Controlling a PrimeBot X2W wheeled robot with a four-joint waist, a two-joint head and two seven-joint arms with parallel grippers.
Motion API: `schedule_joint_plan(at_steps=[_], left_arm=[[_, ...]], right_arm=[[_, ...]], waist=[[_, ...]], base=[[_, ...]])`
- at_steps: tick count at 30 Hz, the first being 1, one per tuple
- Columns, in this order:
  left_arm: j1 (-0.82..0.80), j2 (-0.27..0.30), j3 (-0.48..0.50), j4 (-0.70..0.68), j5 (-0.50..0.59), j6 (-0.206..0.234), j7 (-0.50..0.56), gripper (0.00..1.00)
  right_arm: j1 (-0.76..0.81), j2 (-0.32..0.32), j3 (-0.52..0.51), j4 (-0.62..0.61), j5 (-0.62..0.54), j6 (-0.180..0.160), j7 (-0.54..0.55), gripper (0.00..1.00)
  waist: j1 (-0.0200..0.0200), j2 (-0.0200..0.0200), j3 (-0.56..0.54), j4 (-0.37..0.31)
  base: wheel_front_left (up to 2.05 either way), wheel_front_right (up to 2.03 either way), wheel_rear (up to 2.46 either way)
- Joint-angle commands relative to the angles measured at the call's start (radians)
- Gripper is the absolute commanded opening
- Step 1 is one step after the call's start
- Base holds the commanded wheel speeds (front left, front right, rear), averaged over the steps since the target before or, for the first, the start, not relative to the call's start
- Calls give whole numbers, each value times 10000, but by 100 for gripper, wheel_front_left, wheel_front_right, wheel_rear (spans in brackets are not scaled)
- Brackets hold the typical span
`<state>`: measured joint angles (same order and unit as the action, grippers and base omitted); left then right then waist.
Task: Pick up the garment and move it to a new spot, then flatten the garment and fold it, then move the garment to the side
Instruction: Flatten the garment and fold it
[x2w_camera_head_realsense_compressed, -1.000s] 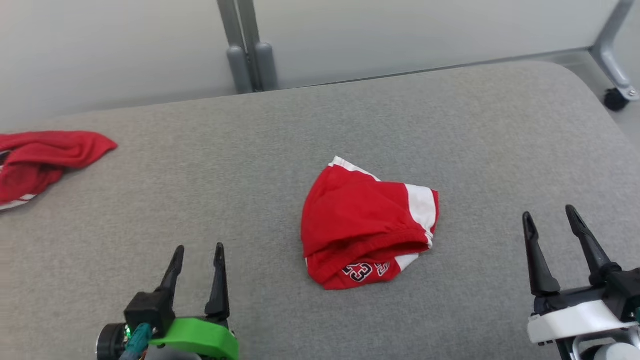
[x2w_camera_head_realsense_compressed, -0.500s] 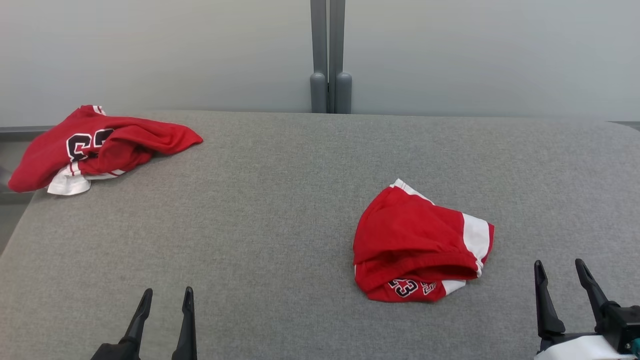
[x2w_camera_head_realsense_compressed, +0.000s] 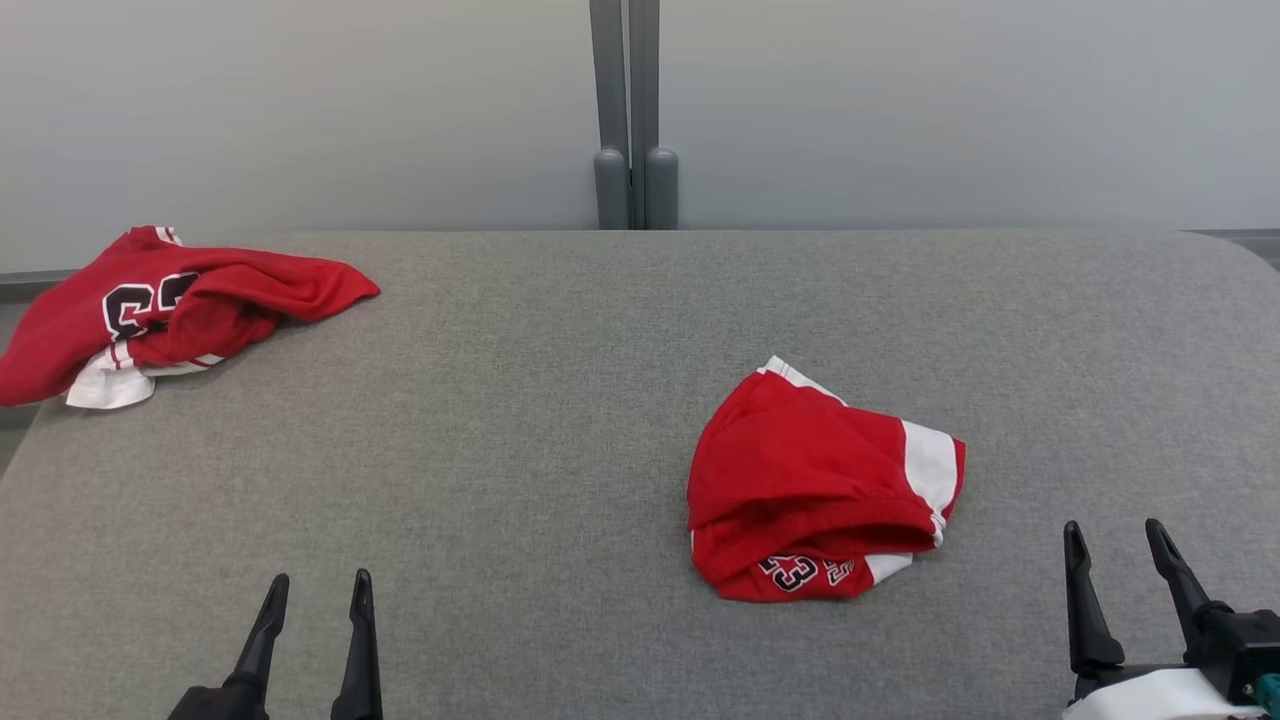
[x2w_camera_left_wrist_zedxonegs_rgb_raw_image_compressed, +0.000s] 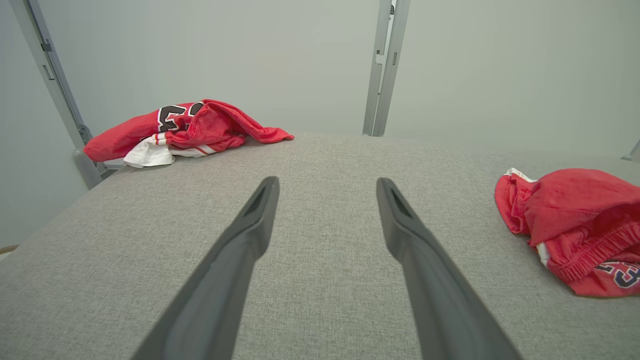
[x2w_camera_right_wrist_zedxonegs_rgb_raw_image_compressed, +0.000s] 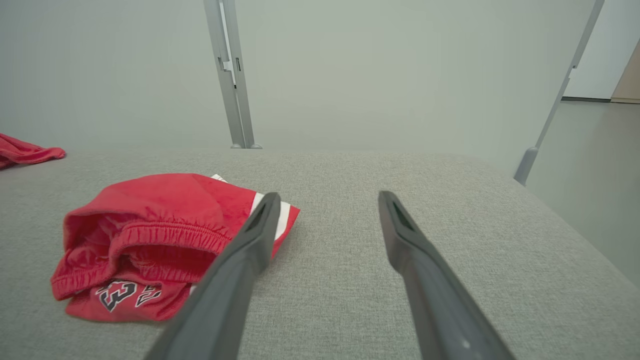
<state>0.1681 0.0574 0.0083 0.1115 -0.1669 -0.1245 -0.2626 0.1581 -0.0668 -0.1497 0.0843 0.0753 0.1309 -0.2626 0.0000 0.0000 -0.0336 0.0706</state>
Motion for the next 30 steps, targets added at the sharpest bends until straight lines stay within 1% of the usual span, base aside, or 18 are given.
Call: schedule_joint_plan(at_steps=[1, 10, 14, 16, 18, 20, 21, 25, 29, 30], left_arm=[[-162, -7, 36, -2, 104, -59, -32, 100], [-283, -41, -193, -18, 213, -70, -32, 100], [-607, 22, -937, -455, 451, -72, -32, 100], [-851, 13, -1539, -727, 570, -73, -29, 100], [-1181, -4, -2403, -853, 530, -73, -22, 100], [-1624, -15, -3402, -686, 436, -72, -20, 100], [-1943, -14, -3953, -516, 411, -72, -20, 100], [-3273, -35, -5579, 499, 92, -64, 70, 100], [-4700, -43, -6846, 1759, -276, -63, 563, 100], [-4952, -42, -6973, 2055, -404, -15, 670, 100]], right_arm=[[-114, 4, 18, -1, -49, -3, -35, 100], [-209, 25, 144, -25, 24, -3, -35, 100], [-315, -33, 306, 17, 70, -3, -35, 100], [-434, -71, 376, 9, 103, -3, -35, 100], [-529, -62, 444, -51, 127, -3, -35, 100], [-606, -57, 537, -84, 133, -3, -35, 100], [-675, -60, 591, -93, 138, -3, -35, 100], [-1018, -36, 824, -37, 182, -1, -35, 100], [-1333, 20, 1048, 36, 255, -3, -35, 100], [-1398, 33, 1089, 63, 290, -3, -35, 100]], waist=[[0, 0, 27, -33], [0, 0, 96, -195], [0, 0, 184, -452], [0, 0, 247, -651], [0, 0, 323, -886], [0, 0, 411, -1159], [0, 0, 480, -1334], [0, 0, 971, -2057], [0, 0, 1391, -2907], [0, 0, 1465, -3117]], base=[[0, 0, 0], [0, 0, 0], [0, 0, 0], [0, 0, 0], [0, 0, 0], [0, 0, 0], [0, 0, 0], [0, 0, 0], [0, 0, 0], [0, 0, 0]])
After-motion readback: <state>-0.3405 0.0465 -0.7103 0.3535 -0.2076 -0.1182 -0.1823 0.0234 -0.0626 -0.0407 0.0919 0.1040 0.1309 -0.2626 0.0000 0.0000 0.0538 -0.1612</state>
